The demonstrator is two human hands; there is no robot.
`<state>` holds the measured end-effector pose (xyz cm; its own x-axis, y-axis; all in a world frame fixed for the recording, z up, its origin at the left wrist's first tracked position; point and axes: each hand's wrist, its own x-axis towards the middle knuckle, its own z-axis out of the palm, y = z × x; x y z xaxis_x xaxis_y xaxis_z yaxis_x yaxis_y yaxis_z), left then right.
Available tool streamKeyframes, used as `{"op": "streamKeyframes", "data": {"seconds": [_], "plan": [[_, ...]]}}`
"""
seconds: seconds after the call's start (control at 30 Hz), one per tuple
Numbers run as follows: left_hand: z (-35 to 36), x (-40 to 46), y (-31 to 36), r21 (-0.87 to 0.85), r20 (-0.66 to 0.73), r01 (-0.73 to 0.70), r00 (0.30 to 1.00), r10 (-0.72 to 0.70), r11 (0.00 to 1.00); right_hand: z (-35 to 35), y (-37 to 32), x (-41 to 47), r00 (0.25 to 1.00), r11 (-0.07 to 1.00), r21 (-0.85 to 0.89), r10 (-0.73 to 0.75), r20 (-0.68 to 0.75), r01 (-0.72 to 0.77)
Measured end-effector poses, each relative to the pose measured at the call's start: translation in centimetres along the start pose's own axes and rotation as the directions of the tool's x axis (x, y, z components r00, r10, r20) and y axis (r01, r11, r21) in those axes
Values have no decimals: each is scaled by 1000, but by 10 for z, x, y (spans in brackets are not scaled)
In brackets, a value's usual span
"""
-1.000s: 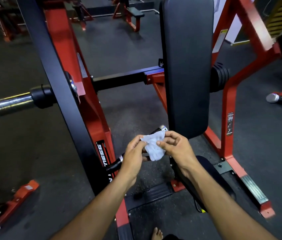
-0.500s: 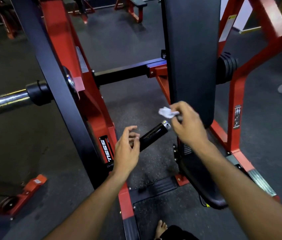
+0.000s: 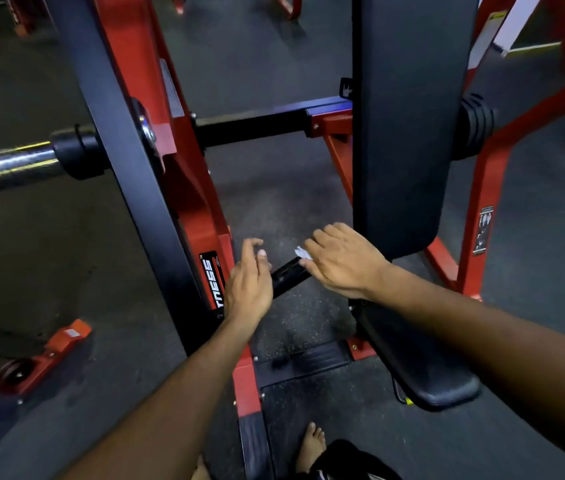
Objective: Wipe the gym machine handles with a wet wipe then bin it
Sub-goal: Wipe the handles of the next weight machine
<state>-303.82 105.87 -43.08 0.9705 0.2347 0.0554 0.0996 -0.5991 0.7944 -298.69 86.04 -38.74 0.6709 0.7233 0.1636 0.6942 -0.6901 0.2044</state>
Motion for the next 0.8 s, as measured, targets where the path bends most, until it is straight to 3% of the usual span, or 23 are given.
{"op": "streamKeyframes", "data": {"seconds": [0.07,0.17,0.23,0.3,0.37,0.5,0.6,0.7,0.8], "plan": [[-1,2,0,-19,5,28,1000,-27,999,-9,-6,16,995,999,-4,35,90,-35],[-2,4,-3,-14,29,52,998,-52,999,-24,-6,41,926,999,-3,51,374,-54],[-2,5,-3,-1,34,45,998,-45,999,-29,5,63,787,995,36,47,616,-88],[-2,5,-4,16,35,31,999,-31,999,-33,15,78,667,984,113,8,745,-137],[-2,5,-5,29,35,32,999,-33,999,-30,22,76,693,972,157,11,720,-178],[-3,6,-2,18,45,46,998,-46,999,-23,8,37,940,999,20,34,339,-43],[-3,6,3,-10,52,68,996,-67,998,-13,-7,28,960,997,-77,50,274,-30],[-5,8,5,-129,39,98,995,-94,987,-10,-31,37,975,997,-62,50,219,-37],[-6,8,1,-201,-88,2,996,-20,980,-10,-66,41,976,999,-43,20,216,-11]]}}
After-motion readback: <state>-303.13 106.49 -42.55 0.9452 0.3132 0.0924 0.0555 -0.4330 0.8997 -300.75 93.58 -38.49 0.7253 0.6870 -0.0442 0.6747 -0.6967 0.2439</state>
